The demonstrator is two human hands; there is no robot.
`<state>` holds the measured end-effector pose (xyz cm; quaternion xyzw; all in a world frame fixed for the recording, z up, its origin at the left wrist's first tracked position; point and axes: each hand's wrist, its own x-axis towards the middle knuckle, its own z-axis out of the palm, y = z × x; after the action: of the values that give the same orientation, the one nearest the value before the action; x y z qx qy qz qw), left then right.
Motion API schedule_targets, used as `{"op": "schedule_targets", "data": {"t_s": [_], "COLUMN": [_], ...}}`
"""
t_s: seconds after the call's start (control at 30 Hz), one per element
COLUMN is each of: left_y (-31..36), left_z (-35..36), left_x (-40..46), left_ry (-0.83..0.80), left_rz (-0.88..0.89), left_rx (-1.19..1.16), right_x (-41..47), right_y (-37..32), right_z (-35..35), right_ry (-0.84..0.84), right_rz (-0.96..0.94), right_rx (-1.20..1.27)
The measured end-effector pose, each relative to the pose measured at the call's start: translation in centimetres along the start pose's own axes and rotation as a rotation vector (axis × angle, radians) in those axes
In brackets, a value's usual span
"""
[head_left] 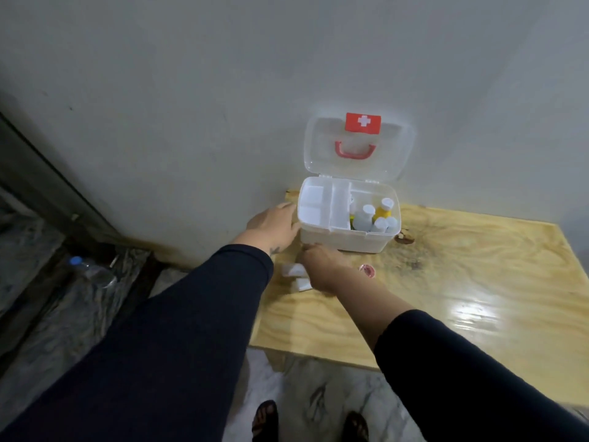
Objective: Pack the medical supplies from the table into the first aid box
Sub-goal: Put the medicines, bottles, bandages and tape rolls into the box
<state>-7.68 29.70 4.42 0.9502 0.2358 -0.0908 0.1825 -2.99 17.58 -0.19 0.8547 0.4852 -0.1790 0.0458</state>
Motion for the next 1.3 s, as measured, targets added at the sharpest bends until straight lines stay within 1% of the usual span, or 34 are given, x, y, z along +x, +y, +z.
{"op": "schedule_targets", "data": {"t_s": [0.1,0.2,0.37,0.5,0.57,0.77,1.03,1.13,1.3], "left_y": [0.2,0.3,-0.2,-0.3,-0.3,0.0,-0.2,0.0,0.1], "left_z": [0.5,0.8,0.6,0.5,0.7,1.4,1.4,1.1,0.9], "left_x": [1.4,2.4,3.2,3.5,3.6,3.6,3.5,3.4,3.7], "left_ry": [-0.019,-0.03,0.043,0.03,0.028,0.019,0.001,-0.003,-0.005], "left_rz": [0.039,0.043,0.051,0.018,0.013,-0.038,-0.027,-0.021,-0.026], "left_rx": [-0.035,-0.032,-0.038,-0.149,-0.163,-0.218,-0.242,-0.236,-0.2], "right_x": [-0.1,-0.3,-0.9,-1.5,-1.5,0.7,4.2,5.0,5.6], "right_y": [-0.6,-0.6,1.2,3.3,4.1,4.0,2.5,2.9,3.4], "right_z": [1.1,1.9,0.0,-4.1,-5.8,-8.0,-7.8,-8.0,-8.4], "right_ry": [0.0,0.066,0.146,0.284,0.334,0.381,0.301,0.328,0.435], "right_rz": [-0.006,0.022,0.17,0.309,0.372,0.466,0.508,0.568,0.672], "right_rx": [-0.068,-0.054,0.152,0.308,0.399,0.515,0.597,0.588,0.529]}}
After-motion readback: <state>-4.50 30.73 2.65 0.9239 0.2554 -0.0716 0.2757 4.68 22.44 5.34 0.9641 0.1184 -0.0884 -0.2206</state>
